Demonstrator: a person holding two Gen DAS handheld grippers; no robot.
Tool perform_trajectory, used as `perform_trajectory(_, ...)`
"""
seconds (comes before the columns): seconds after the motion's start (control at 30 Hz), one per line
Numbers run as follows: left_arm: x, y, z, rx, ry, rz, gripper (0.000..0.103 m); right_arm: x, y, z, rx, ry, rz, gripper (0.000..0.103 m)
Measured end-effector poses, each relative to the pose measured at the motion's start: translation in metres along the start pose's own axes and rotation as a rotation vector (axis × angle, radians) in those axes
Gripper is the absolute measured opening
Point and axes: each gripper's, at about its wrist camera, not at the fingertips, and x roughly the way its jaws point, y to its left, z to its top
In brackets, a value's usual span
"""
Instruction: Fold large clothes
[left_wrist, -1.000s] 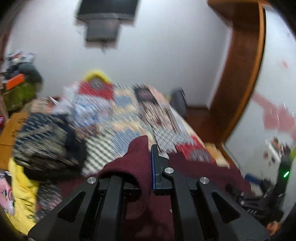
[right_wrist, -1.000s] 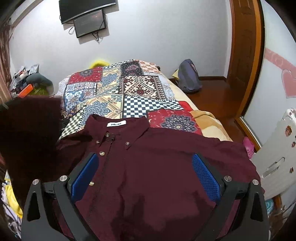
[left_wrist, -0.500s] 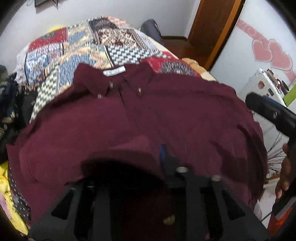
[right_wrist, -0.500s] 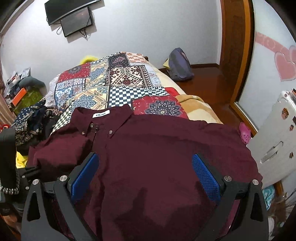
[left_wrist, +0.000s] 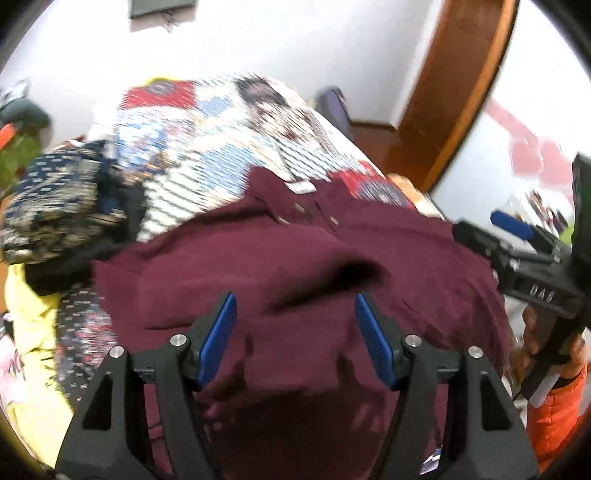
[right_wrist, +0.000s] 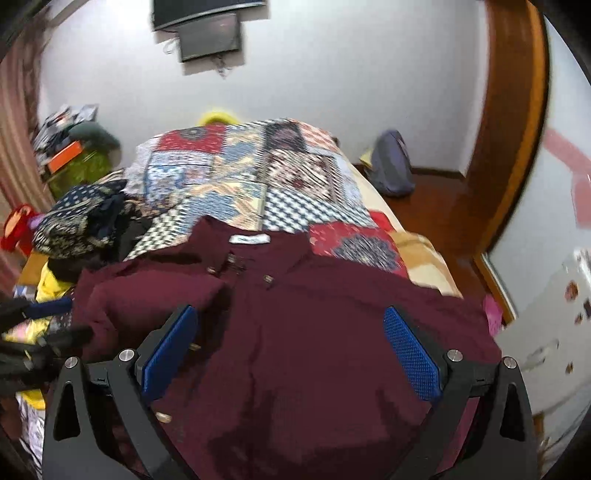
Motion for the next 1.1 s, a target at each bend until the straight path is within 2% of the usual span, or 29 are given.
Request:
perform_trajectory(0.23,-0.044,0.078,-0.003,-0.131,-0.107,0.149,0.07,0.0,0.054,0.024,-0.145,-0.039,0.105,0.1)
perform_trajectory(0.33,-0.05,0.111,-0.014,-0.182,-0.107,0.233,0.07,0.007,0.083,0.031,-0.225,-0.031,0.15,0.1)
perform_trajectory(0.43,-0.049,0.143,-0.031,-0.243,-0.083,0.28,0.07,0.017,0.112,0.032,-0.31,0.004,0.204,0.1)
perform_trajectory(0.6,-0.027,0.18,-0.066,-0.327,0.002,0.277,0.07,0.052,0.171,0.019,-0.507,0.121,0.255,0.099)
perform_trajectory(0.8,0.015,0.195,-0.105,-0.363,0.132,0.257,0.07,0.091,0.215,-0.003,-0.68,0.293,0.26,0.098)
perform_trajectory(0.97,0.038,0.198,-0.129,-0.401,0.2,0.205,0.07,0.125,0.234,-0.019,-0.759,0.425,0.219,0.081)
perform_trajectory(1.1,0.045,0.201,-0.136,-0.441,0.22,0.168,0.07,0.147,0.238,-0.03,-0.775,0.503,0.202,0.076)
